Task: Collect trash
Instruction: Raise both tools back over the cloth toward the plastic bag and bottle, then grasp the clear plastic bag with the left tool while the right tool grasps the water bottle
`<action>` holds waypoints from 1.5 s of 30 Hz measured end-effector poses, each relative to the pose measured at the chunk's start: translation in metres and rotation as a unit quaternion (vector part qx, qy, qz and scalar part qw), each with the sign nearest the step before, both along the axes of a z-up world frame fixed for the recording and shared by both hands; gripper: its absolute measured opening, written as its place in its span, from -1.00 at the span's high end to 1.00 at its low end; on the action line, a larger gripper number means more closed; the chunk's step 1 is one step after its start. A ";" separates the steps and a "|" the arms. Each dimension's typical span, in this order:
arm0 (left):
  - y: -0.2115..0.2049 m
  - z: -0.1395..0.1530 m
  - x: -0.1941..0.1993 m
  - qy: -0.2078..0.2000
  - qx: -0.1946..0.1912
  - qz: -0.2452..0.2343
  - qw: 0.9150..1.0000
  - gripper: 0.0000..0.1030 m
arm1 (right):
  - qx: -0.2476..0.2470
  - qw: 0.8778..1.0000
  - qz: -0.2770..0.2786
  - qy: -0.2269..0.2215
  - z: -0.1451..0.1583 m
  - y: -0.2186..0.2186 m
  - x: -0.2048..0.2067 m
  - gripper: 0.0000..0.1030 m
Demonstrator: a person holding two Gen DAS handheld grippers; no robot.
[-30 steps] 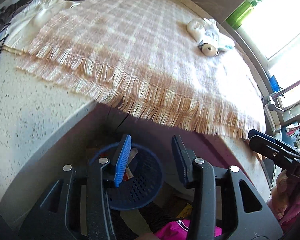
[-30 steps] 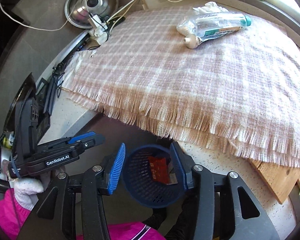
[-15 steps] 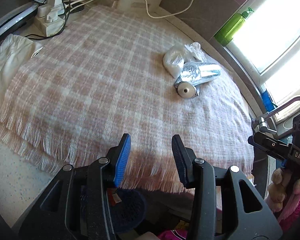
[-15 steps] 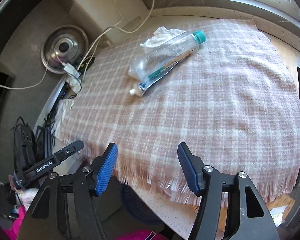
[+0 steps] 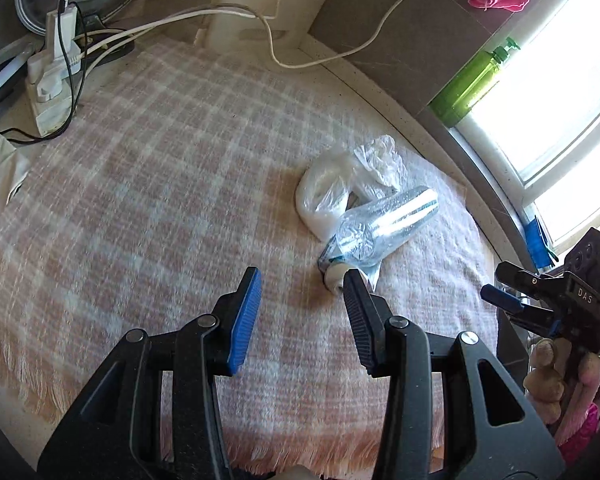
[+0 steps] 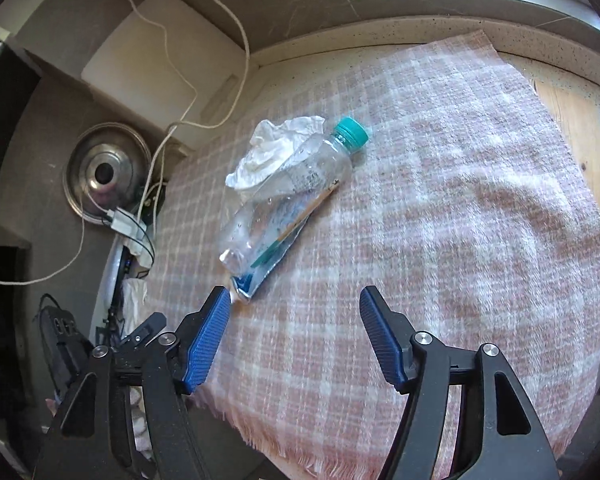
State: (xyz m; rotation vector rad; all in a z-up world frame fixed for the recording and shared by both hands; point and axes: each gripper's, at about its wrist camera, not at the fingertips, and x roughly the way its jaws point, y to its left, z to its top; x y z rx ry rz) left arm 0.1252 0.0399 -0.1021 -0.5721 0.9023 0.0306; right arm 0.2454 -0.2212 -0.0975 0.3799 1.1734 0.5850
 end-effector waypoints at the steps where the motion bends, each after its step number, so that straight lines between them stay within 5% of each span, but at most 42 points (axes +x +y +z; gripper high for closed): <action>1: 0.000 0.000 0.006 0.001 -0.001 0.000 1.000 0.17 | 0.004 1.000 -0.004 0.005 -0.001 0.001 0.006 -0.29; 13: 0.005 -0.017 0.077 0.024 -0.034 -0.008 0.999 0.17 | 0.036 0.997 -0.021 0.071 -0.027 0.027 0.059 -0.29; 18: 0.010 -0.023 0.104 0.032 -0.047 -0.023 0.998 -0.12 | 0.034 0.995 -0.019 0.095 -0.042 0.040 0.073 -0.29; 31: 0.001 -0.050 0.156 0.090 -0.046 -0.065 0.993 -0.13 | 0.051 0.987 -0.034 0.149 -0.067 0.064 0.096 -0.29; 40: -0.006 -0.055 0.164 0.089 -0.051 -0.075 0.992 -0.12 | 0.055 0.984 -0.051 0.162 -0.072 0.062 0.110 -0.29; 45: -0.011 -0.055 0.167 0.085 -0.045 -0.077 0.992 0.13 | 0.047 0.985 -0.046 0.157 -0.072 0.065 0.111 -0.29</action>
